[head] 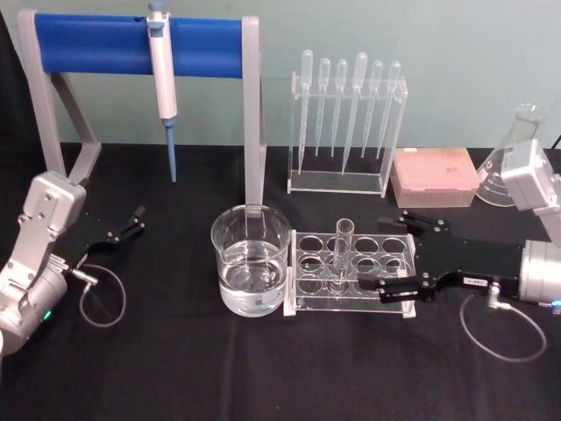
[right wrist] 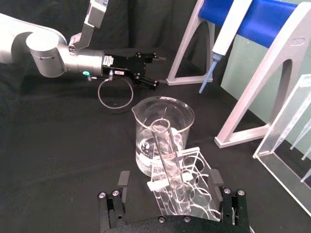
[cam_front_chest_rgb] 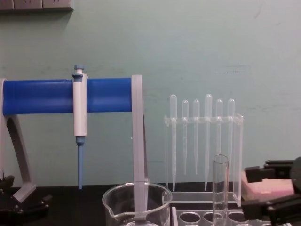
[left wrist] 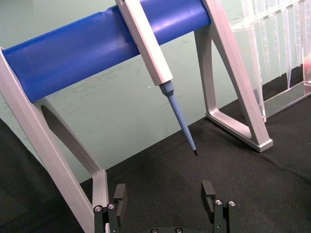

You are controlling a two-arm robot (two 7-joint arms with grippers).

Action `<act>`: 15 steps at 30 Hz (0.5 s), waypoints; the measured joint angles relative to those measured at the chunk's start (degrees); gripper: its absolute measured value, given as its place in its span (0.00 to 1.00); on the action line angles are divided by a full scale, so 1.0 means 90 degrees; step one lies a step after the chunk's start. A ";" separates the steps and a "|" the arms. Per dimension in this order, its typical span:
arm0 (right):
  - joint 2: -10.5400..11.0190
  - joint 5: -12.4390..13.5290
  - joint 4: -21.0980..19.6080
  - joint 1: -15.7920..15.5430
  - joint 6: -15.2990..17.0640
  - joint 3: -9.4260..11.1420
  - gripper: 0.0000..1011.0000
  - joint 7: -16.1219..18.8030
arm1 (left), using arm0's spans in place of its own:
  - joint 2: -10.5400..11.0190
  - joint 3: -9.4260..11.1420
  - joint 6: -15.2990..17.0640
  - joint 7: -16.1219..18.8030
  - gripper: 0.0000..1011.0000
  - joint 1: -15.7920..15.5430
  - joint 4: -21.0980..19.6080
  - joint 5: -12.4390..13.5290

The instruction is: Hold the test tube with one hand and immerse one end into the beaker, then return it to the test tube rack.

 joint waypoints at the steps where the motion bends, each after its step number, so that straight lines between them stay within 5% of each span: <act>1: -0.0026 0.0006 0.0022 0.0031 0.0022 -0.0026 0.99 0.0000 | 0.0000 0.0000 0.0000 0.0000 0.99 0.0000 0.0000 0.0000; 15: -0.0413 0.0089 0.0293 0.0436 0.0352 -0.0381 0.99 -0.0226 | 0.0000 0.0000 0.0000 0.0000 0.99 0.0000 0.0000 0.0000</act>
